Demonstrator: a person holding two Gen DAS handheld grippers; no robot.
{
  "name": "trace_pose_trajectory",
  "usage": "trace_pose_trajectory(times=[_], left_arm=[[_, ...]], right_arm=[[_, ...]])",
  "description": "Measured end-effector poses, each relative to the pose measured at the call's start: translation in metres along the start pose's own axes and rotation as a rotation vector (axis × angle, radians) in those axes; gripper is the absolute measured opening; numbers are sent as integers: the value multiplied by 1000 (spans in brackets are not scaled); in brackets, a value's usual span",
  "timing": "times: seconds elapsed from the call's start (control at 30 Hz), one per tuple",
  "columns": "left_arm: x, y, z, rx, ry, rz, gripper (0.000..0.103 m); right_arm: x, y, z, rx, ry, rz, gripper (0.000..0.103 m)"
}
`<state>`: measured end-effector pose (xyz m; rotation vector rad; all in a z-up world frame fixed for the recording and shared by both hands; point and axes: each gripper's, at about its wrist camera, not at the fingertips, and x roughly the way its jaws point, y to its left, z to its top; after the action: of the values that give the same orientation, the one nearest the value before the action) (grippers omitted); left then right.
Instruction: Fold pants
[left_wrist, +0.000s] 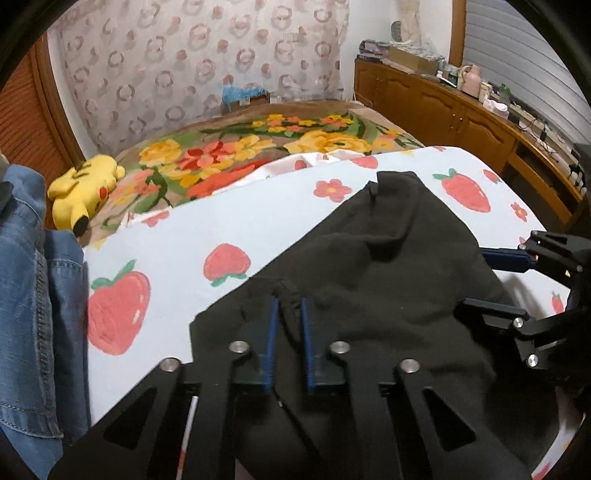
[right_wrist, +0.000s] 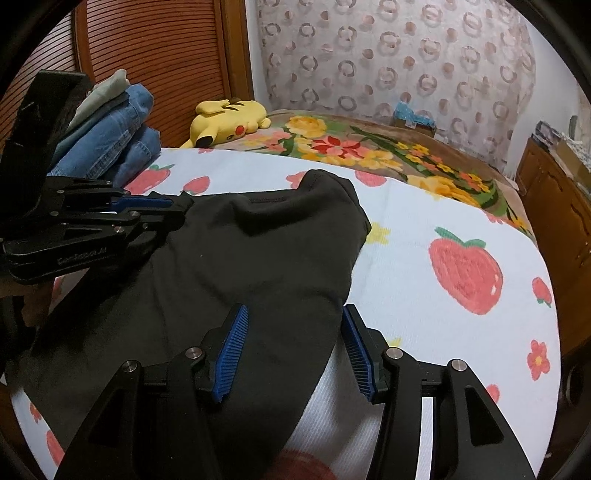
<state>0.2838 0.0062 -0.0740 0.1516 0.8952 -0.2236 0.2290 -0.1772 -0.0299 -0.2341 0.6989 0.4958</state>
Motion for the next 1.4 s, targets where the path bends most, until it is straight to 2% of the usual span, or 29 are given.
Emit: trace_pose_trajectory(times=[0.17, 0.37, 0.57, 0.7, 0.83, 0.9, 1.1, 1.27, 1.4], left_arm=[[-19, 19, -2, -38, -58, 36, 6], [-32, 37, -1, -63, -74, 70, 6], [-39, 47, -6, -124, -84, 28, 6], [-47, 44, -10, -139, -99, 15, 14], [-54, 39, -17, -127, -109, 4, 41], [-57, 37, -21, -125, -109, -11, 48], [-61, 22, -44, -110, -97, -38, 48], [-67, 13, -56, -96, -105, -51, 48], [-73, 10, -67, -83, -101, -54, 48]], right_arm=[[0, 6, -1, -25, -2, -17, 54], [-2, 2, -2, -19, -1, -10, 54], [-3, 2, -1, -19, 1, -8, 54], [-3, -1, -1, -11, 4, 1, 54], [-3, -2, -1, -11, 3, 0, 54], [-3, -2, -1, -14, 2, -4, 54], [-4, 1, 0, -28, 0, -22, 54], [-13, 10, -2, -56, -20, -72, 54], [-30, 17, -4, -50, -45, -59, 54]])
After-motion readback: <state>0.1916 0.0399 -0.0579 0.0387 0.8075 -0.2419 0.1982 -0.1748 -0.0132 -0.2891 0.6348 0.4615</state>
